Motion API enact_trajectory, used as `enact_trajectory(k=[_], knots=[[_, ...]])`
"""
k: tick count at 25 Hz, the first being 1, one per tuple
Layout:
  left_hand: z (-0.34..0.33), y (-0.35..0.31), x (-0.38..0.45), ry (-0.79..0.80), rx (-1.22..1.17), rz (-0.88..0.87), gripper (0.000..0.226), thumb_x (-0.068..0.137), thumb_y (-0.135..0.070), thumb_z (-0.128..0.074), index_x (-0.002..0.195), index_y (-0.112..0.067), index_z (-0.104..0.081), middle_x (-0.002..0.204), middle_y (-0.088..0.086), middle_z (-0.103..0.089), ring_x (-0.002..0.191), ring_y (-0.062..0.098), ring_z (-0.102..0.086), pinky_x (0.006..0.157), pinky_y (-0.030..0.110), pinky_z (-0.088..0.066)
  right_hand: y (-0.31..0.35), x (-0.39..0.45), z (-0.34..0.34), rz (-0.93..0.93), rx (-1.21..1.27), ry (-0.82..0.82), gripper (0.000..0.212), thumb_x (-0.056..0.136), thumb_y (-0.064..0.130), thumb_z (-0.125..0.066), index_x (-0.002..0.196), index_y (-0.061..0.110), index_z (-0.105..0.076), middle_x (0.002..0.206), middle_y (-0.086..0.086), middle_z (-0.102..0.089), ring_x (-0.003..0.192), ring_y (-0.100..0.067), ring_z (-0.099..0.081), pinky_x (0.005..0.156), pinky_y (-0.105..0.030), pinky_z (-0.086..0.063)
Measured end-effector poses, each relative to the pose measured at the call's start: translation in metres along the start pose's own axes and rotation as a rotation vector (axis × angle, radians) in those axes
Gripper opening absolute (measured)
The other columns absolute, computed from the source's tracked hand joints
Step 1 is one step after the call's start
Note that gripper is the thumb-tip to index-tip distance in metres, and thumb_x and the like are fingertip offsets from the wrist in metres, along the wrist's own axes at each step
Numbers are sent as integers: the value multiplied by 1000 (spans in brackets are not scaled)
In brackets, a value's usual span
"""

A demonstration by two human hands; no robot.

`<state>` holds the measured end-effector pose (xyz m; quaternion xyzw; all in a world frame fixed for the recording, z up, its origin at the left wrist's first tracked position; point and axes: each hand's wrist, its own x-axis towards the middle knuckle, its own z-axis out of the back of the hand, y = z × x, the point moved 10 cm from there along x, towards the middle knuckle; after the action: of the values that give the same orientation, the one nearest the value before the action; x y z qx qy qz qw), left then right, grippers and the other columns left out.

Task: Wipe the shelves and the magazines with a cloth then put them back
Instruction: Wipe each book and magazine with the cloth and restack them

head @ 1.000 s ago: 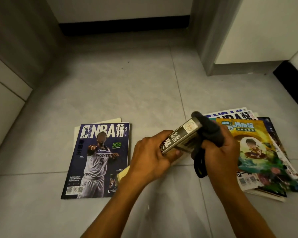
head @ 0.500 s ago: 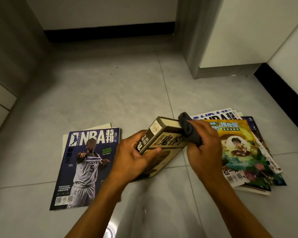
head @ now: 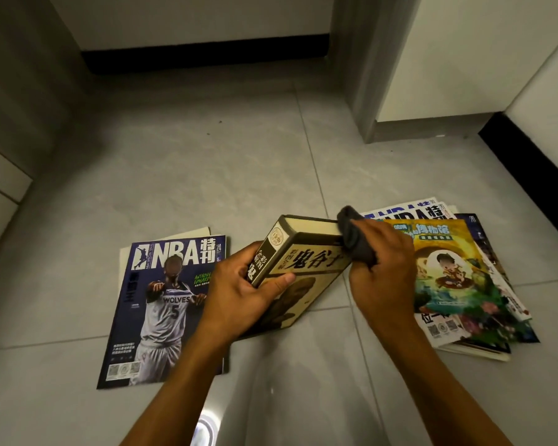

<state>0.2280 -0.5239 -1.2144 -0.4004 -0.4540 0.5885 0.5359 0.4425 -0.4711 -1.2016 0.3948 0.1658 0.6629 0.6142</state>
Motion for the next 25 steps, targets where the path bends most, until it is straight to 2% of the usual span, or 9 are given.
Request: enact_trajectory(k=[4,7,10,12,15,17,20,22,25], knots=[[10,7,-3,-17,-43,4,33,76,-28,-76,106,-21,-63,97,-6,-72,89,10,-70,74,23,-57,99,-30,-13,219,159,20,54,76,21,-43,127,14,-60,126,0,-58,118,-24,-45,91,-38,-46],[14,15,-7,-32,-99,76,35,73,-28,-75,105,-26,-61,102,-10,-71,93,8,-70,75,25,-58,79,-19,-20,297,90,35,50,79,15,-46,127,13,-59,127,-2,-59,116,-22,-44,91,-37,-43],[19,34,-15,22,-65,199,41,71,-28,-76,107,-34,-57,102,-14,-70,97,2,-67,77,23,-57,-10,7,-23,34,-12,143,52,83,-3,-53,131,14,-54,130,-7,-55,119,-26,-45,99,-41,-41],[10,46,-25,127,-45,275,44,73,-22,-77,108,-37,-55,104,-13,-68,99,3,-66,76,19,-56,-58,8,-16,-215,44,192,41,90,-2,-52,129,13,-55,120,-7,-58,109,-23,-51,91,-35,-42],[9,48,-27,33,-98,322,39,77,-18,-76,105,-37,-57,101,-13,-69,96,3,-66,70,17,-55,-105,-32,-22,-602,391,209,28,93,-3,-47,115,10,-58,109,-21,-59,92,-31,-55,82,-44,-48],[12,44,-22,-84,-212,383,37,80,-14,-73,108,-33,-59,99,-10,-71,97,12,-69,73,25,-57,-113,-66,-20,-771,566,202,34,87,-9,-48,101,20,-58,101,-21,-58,92,-41,-58,74,-50,-53],[17,44,-17,-204,-561,547,53,85,-5,-64,129,-30,-48,102,1,-71,85,22,-73,65,37,-60,-98,-90,-17,-648,637,299,53,87,-18,-45,115,26,-54,100,-10,-57,99,-39,-57,66,-37,-52],[14,38,-15,-216,-729,600,66,88,-2,-57,142,-35,-36,105,3,-69,84,26,-72,61,36,-61,-72,-89,-18,-446,620,394,69,85,-20,-51,134,28,-43,112,-21,-55,95,-38,-60,64,-35,-58],[-7,33,-16,-151,-780,705,45,91,-8,-54,130,-30,-50,105,6,-67,82,23,-67,54,31,-58,-47,-62,-13,-293,517,359,66,80,-15,-63,126,29,-46,101,-6,-65,90,-21,-67,66,-25,-58]])
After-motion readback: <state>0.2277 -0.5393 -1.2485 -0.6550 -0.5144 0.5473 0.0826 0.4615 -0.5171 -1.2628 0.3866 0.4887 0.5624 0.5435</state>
